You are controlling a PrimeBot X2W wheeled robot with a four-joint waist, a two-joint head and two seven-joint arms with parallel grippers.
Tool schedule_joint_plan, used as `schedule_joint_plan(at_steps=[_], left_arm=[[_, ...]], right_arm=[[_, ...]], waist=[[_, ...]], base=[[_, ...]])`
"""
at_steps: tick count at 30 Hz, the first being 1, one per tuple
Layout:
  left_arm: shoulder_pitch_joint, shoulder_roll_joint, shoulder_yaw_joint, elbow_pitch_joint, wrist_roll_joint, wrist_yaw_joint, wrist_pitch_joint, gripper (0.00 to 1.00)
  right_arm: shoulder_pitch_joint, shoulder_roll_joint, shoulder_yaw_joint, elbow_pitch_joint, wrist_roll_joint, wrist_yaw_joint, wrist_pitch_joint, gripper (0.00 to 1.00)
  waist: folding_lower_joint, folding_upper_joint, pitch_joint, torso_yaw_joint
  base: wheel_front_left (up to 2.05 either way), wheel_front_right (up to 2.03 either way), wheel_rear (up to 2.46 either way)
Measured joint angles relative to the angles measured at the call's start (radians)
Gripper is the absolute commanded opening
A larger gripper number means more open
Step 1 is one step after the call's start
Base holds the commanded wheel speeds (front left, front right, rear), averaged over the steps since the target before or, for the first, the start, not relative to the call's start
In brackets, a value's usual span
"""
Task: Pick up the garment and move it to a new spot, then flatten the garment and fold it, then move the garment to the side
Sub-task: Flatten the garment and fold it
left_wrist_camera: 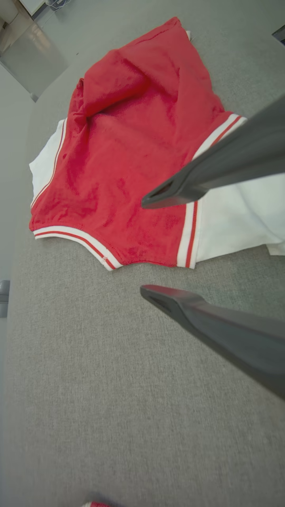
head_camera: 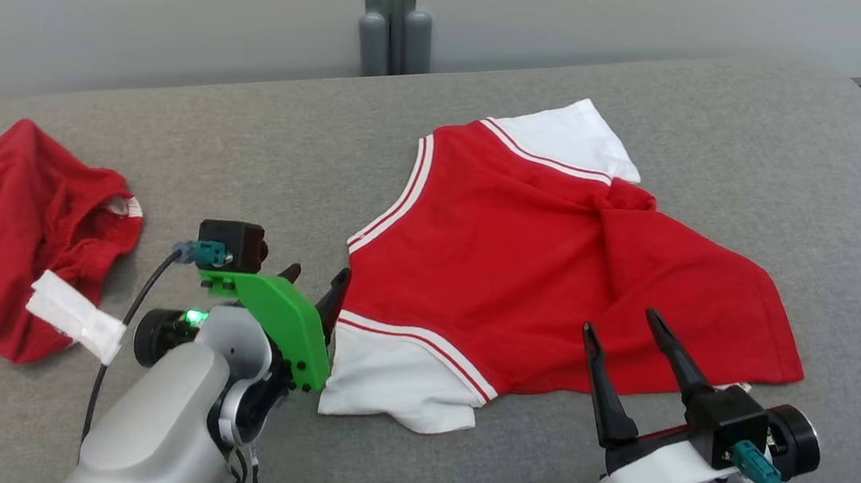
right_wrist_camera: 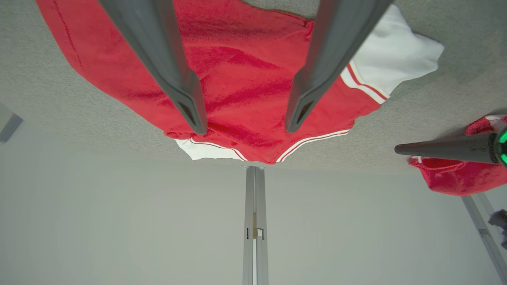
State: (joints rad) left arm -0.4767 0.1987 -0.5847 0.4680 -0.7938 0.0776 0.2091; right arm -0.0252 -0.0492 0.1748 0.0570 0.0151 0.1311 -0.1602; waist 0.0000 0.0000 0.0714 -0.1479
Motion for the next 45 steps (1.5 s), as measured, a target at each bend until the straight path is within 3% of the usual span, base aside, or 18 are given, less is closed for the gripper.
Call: schedule_joint_plan(at_steps=[5, 11, 21, 22, 23, 24, 26, 30, 36, 45], left_arm=[[-0.136, -0.022, -0.024, 0.178, 0.051, -0.007, -0.001, 1.0], [-0.252, -0.03, -0.079, 0.368, 0.129, 0.014, 0.009, 1.0], [-0.346, -0.069, -0.097, 0.546, 0.14, 0.023, 0.038, 1.0], [-0.351, -0.073, -0.096, 0.555, 0.139, 0.019, 0.037, 0.69], [-0.354, -0.076, -0.101, 0.563, 0.139, 0.01, 0.036, 0.09], [-0.356, -0.078, -0.104, 0.569, 0.139, 0.001, 0.035, 0.0], [-0.357, -0.087, -0.107, 0.575, 0.136, -0.033, 0.02, 0.0], [-0.366, -0.094, -0.112, 0.575, 0.14, -0.055, -0.088, 0.0], [-0.425, -0.064, -0.092, 0.597, 0.171, -0.024, -0.293, 0.0], [-0.436, -0.025, -0.054, 0.7, 0.148, -0.003, -0.363, 0.0]], right_arm=[[-0.016, 0.0, 0.01, -0.01, 0.0, 0.0, -0.002, 1.0], [-0.021, -0.001, -0.005, -0.014, 0.003, 0.0, -0.015, 1.0], [-0.028, -0.001, -0.021, -0.008, 0.011, 0.0, -0.034, 1.0], [-0.027, -0.001, -0.02, -0.008, 0.015, 0.0, -0.034, 1.0], [-0.027, -0.001, -0.018, -0.008, 0.019, 0.0, -0.035, 1.0], [-0.027, -0.001, -0.015, -0.008, 0.019, 0.0, -0.035, 1.0], [-0.027, 0.0, -0.012, -0.008, 0.019, 0.0, -0.035, 1.0], [-0.028, -0.001, -0.018, -0.013, 0.019, 0.0, -0.035, 1.0], [-0.029, -0.001, -0.018, -0.022, 0.015, 0.0, -0.03, 1.0], [-0.029, -0.001, -0.02, -0.028, 0.005, 0.0, -0.022, 1.0]], waist=[[0.0, 0.0, 0.024, -0.063], [0.0, 0.0, 0.081, -0.123], [0.0, 0.0, 0.155, -0.175], [0.0, 0.0, 0.155, -0.173], [0.0, 0.0, 0.155, -0.171], [0.0, 0.0, 0.154, -0.169], [0.0, 0.0, 0.152, -0.164], [0.0, 0.0, 0.158, -0.152], [0.0, 0.0, 0.17, -0.135], [0.0, 0.0, 0.175, -0.093]], base=[[0.0, 0.0, 0.0], [0.0, 0.0, 0.0], [0.0, 0.0, 0.0], [0.0, 0.0, 0.0], [0.0, 0.0, 0.0], [0.0, 0.0, 0.0], [0.0, 0.0, 0.0], [0.0, 0.0, 0.0], [0.0, 0.0, 0.0], [0.0, 0.0, 0.0]])
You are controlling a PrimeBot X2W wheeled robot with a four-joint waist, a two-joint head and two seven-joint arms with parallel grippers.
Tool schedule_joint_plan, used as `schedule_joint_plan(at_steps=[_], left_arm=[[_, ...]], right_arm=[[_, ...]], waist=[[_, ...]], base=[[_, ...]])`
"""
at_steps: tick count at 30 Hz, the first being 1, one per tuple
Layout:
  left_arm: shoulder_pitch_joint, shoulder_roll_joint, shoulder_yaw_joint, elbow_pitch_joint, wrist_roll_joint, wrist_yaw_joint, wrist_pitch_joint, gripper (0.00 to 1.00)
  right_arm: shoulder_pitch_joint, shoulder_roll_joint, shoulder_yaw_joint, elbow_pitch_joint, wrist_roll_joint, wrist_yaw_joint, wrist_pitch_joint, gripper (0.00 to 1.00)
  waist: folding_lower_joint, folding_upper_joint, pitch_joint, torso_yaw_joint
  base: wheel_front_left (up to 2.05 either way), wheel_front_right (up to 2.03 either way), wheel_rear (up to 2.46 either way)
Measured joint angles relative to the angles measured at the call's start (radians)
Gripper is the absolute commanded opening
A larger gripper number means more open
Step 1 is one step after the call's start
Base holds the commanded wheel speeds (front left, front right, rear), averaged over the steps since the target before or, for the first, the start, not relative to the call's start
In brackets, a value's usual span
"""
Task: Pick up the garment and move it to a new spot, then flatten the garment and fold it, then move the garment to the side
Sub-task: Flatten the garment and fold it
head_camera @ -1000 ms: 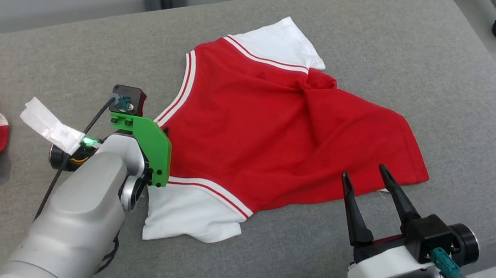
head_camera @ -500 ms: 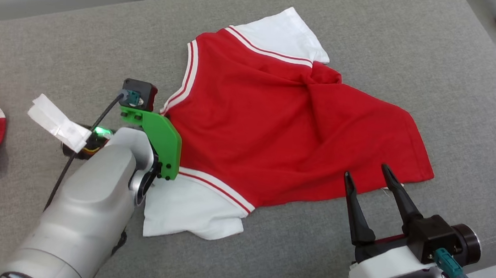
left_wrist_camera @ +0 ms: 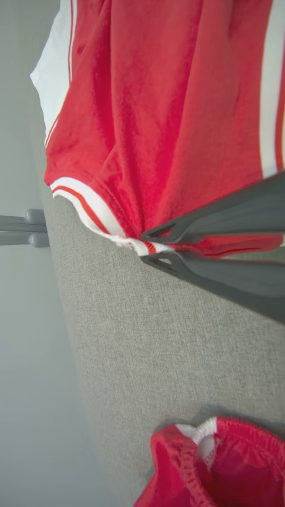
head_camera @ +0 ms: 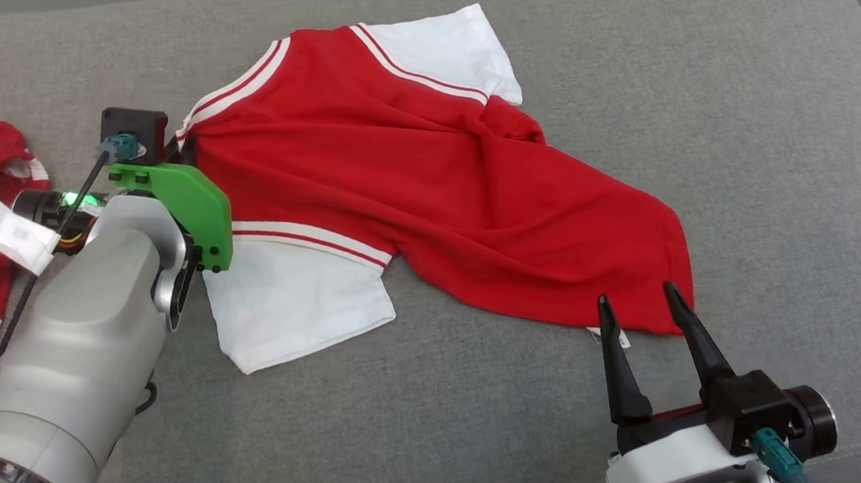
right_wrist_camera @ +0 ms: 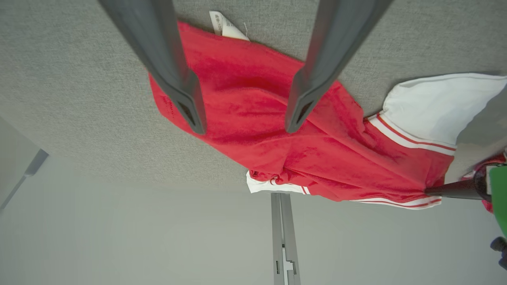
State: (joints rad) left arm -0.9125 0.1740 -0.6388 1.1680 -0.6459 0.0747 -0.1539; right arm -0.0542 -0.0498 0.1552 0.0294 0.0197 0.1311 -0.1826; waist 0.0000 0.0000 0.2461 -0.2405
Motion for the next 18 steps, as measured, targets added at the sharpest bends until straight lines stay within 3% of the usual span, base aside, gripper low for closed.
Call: schedule_joint_plan(at_steps=[2, 3, 11, 18], left_arm=[[0.0, -0.001, 0.011, 0.014, -0.014, 0.001, -0.011, 0.0], [0.0, -0.003, 0.012, 0.014, -0.019, -0.012, -0.023, 0.99], [0.088, -0.037, 0.052, -0.095, -0.04, -0.072, -0.104, 1.0], [0.376, 0.002, 0.24, -0.543, 0.026, -0.073, -0.109, 1.0]], right_arm=[[0.0, 0.0, 0.0, -0.001, -0.004, 0.0, 0.004, 1.0], [0.0, 0.0, 0.0, -0.001, -0.004, 0.0, 0.005, 1.0], [-0.002, 0.0, -0.023, -0.007, -0.006, 0.0, 0.013, 1.0], [0.012, 0.001, -0.058, -0.012, -0.007, 0.0, 0.015, 1.0]], waist=[[0.0, 0.0, -0.002, 0.013], [0.0, 0.0, -0.003, 0.019], [0.0, 0.0, -0.031, 0.069], [0.0, 0.0, -0.079, 0.119]], base=[[0.0, 0.0, 0.0], [0.0, 0.0, 0.0], [0.0, 0.0, 0.0], [0.0, 0.0, 0.0]])
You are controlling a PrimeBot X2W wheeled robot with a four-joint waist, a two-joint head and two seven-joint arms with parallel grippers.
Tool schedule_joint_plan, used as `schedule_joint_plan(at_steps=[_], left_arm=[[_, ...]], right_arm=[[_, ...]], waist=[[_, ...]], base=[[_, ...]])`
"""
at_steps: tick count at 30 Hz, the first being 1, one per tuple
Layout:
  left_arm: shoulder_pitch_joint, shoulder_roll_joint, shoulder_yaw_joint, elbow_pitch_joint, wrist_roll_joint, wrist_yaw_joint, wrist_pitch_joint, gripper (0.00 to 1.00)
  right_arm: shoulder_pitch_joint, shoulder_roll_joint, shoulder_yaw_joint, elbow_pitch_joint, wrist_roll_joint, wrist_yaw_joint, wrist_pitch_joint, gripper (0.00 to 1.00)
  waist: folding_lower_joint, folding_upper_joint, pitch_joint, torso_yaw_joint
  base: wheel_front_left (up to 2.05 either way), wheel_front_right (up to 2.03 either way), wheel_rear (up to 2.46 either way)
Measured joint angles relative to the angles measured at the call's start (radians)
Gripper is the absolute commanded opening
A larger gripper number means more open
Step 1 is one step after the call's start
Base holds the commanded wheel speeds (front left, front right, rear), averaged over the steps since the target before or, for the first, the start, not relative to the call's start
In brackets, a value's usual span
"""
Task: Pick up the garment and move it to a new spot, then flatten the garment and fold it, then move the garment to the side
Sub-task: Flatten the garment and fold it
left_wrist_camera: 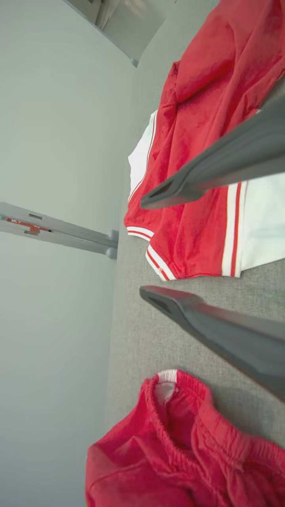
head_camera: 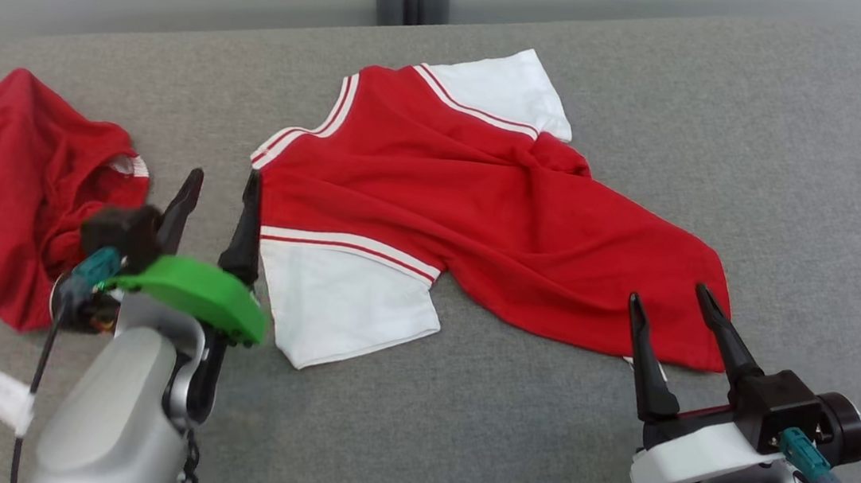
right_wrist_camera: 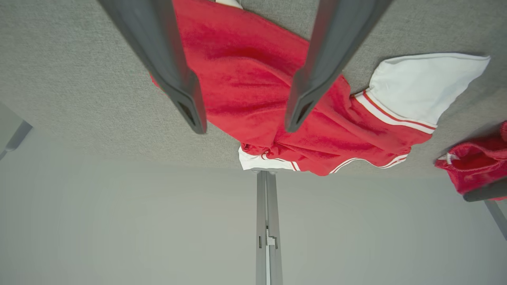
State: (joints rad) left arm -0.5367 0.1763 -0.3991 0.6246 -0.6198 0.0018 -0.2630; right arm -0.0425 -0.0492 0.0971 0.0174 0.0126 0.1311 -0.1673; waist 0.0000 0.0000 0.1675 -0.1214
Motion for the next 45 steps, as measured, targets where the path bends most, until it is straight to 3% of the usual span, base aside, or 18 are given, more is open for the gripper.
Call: schedule_joint_plan(at_steps=[5, 12, 27, 45], left_arm=[[0.239, -0.011, 0.139, -0.254, 0.082, -0.012, -0.001, 1.0], [0.446, -0.034, 0.237, -0.398, 0.19, -0.062, -0.001, 1.0], [0.567, -0.033, 0.304, -0.342, 0.218, -0.1, -0.001, 1.0], [0.563, -0.036, 0.265, -0.294, 0.224, -0.118, -0.001, 1.0]], right_arm=[[0.022, 0.0, -0.034, 0.005, 0.0, 0.0, 0.006, 1.0], [0.075, 0.0, -0.099, 0.027, 0.002, 0.0, 0.022, 1.0], [0.123, 0.0, -0.181, 0.062, -0.016, 0.0, 0.043, 1.0], [0.123, 0.0, -0.178, 0.054, -0.017, 0.0, 0.06, 1.0]], waist=[[0.0, 0.0, -0.051, 0.032], [0.0, 0.0, -0.129, 0.08], [0.0, 0.0, -0.251, 0.147], [0.0, 0.0, -0.262, 0.107]], base=[[0.0, 0.0, 0.0], [0.0, 0.0, 0.0], [0.0, 0.0, 0.0], [0.0, 0.0, 0.0]])
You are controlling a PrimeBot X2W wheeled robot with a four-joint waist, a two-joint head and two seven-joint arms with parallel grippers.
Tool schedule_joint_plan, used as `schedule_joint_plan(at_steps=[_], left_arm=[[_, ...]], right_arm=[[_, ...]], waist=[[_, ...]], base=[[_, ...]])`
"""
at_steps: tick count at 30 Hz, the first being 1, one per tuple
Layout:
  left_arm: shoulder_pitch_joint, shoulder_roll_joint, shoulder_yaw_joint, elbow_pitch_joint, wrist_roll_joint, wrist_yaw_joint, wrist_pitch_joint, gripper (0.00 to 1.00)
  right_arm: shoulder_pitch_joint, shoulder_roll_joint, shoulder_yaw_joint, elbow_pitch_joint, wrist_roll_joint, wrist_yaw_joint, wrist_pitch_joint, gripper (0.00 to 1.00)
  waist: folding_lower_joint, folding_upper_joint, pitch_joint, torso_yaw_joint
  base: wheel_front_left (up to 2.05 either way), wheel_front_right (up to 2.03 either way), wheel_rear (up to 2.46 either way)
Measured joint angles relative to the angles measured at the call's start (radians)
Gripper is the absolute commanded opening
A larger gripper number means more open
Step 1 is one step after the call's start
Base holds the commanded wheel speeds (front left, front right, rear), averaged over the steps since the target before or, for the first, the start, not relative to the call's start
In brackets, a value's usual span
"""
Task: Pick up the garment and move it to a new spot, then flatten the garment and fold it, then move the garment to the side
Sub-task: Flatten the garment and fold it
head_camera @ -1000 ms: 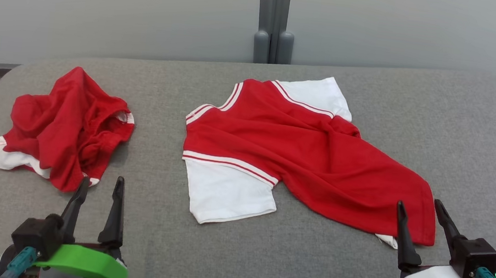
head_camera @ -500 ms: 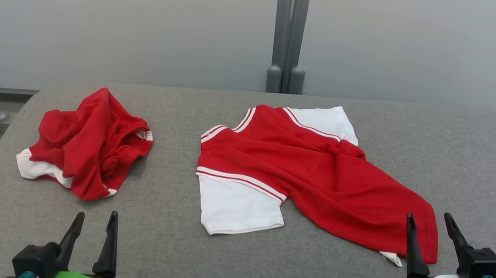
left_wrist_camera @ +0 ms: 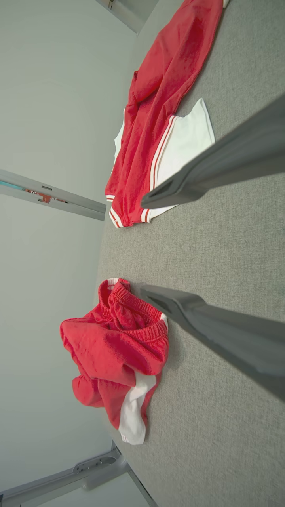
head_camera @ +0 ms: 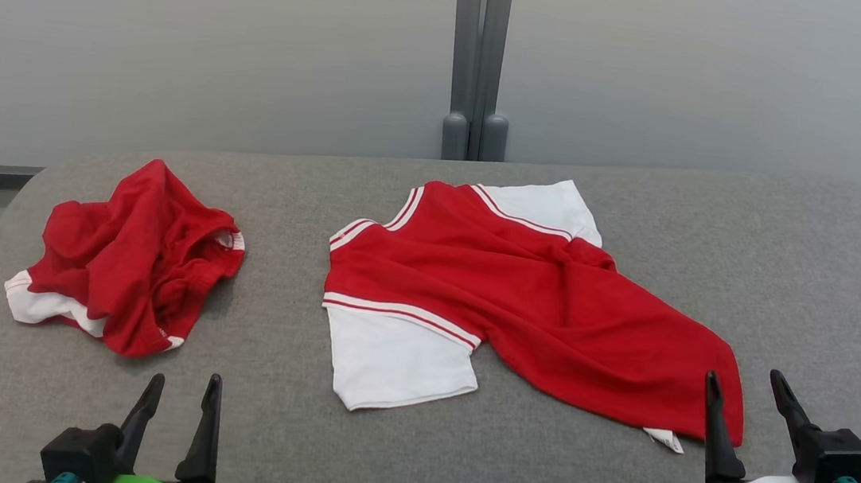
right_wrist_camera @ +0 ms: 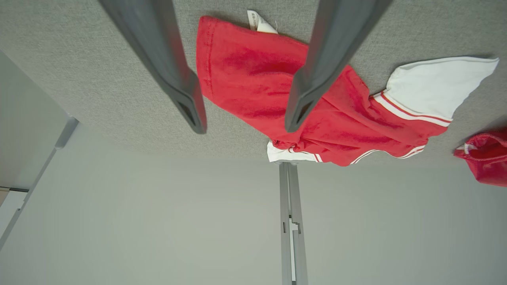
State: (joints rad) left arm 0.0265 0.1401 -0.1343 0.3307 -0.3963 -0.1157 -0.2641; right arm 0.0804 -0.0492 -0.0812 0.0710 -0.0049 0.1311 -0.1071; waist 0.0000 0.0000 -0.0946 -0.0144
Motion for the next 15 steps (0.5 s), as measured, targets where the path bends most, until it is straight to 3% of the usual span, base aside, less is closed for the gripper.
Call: schedule_joint_plan(at_steps=[9, 15], left_arm=[[-0.025, -0.005, -0.063, 0.0, 0.034, -0.003, 0.014, 1.0], [-0.125, -0.056, -0.202, 0.091, 0.022, -0.009, 0.148, 1.0]], right_arm=[[-0.026, 0.0, -0.001, 0.013, 0.002, 0.0, 0.027, 1.0], [-0.103, -0.018, -0.021, 0.099, 0.005, 0.001, 0.156, 1.0]], waist=[[0.0, 0.0, 0.022, -0.017], [0.0, 0.0, 0.051, -0.026]], base=[[0.0, 0.0, 0.0], [0.0, 0.0, 0.0]])
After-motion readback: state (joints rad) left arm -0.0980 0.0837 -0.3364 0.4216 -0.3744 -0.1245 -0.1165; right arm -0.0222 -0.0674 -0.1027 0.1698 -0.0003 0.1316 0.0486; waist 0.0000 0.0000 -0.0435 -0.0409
